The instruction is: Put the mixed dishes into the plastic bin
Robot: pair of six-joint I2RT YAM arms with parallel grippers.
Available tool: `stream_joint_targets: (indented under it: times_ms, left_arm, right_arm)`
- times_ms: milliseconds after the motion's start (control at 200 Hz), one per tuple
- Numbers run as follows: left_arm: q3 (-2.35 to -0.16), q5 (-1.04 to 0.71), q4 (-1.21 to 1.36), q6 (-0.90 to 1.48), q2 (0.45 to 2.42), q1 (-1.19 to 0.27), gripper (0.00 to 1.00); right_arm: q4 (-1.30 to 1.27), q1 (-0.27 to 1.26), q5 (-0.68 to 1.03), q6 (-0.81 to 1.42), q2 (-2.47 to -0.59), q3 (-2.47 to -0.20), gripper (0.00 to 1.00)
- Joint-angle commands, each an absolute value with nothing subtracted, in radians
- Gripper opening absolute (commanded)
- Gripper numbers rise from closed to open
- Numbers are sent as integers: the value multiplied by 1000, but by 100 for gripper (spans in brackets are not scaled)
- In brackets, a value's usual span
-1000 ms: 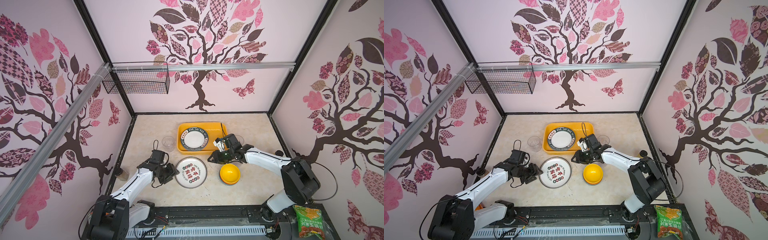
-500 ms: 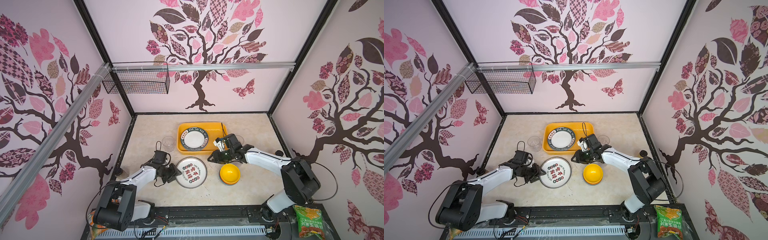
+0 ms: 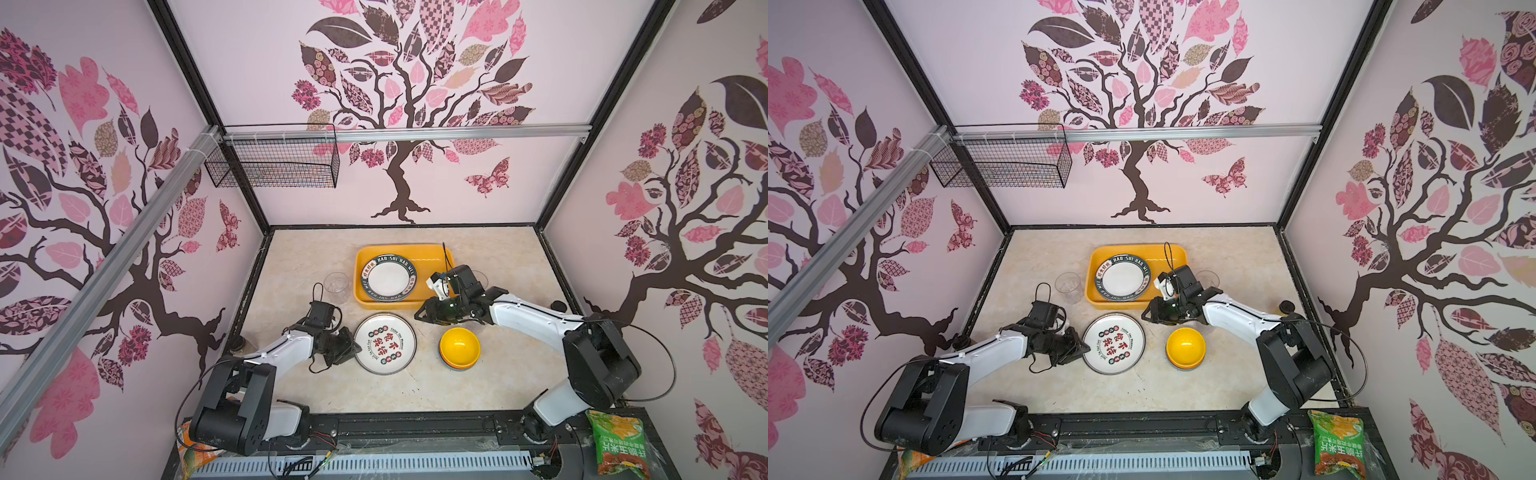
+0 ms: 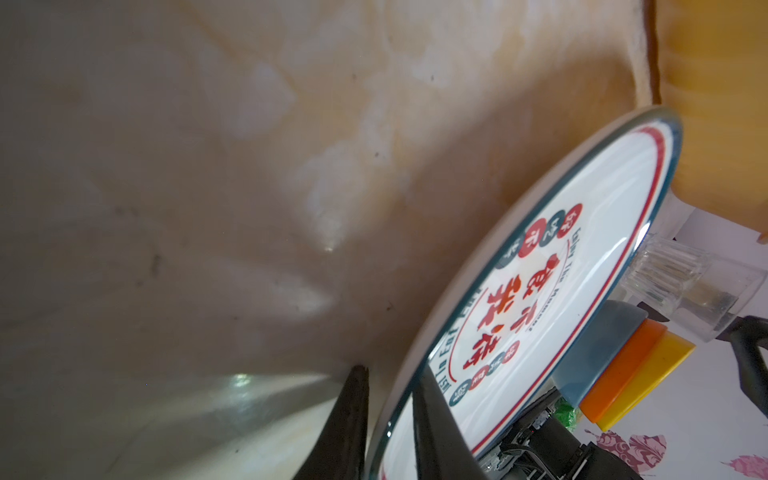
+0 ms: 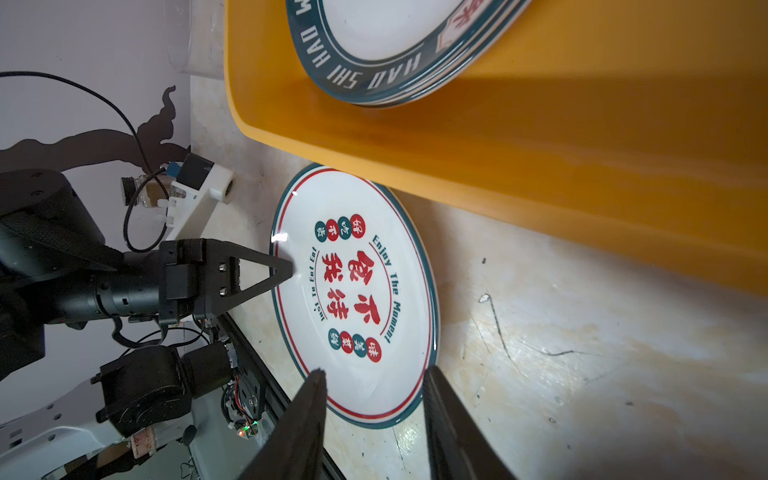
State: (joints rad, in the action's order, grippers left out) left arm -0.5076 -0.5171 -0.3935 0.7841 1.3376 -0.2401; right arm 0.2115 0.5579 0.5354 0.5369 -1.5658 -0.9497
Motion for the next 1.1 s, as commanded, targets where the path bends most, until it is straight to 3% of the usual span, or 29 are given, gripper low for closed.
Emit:
stream_joint_targets:
  times_ms: [0, 585, 1095]
  left_arm:
    - [-492, -494, -423, 771, 1318, -235, 21]
    - [-538, -465, -545, 749, 1196, -275, 0]
    - [-613, -562, -652, 741, 995, -273, 0]
  right_arm:
    - [238, 562, 514, 520, -1562, -984, 42]
    - [237, 561, 492, 517, -1574, -980, 42]
    - [256, 562, 479, 516, -1551, -999, 42]
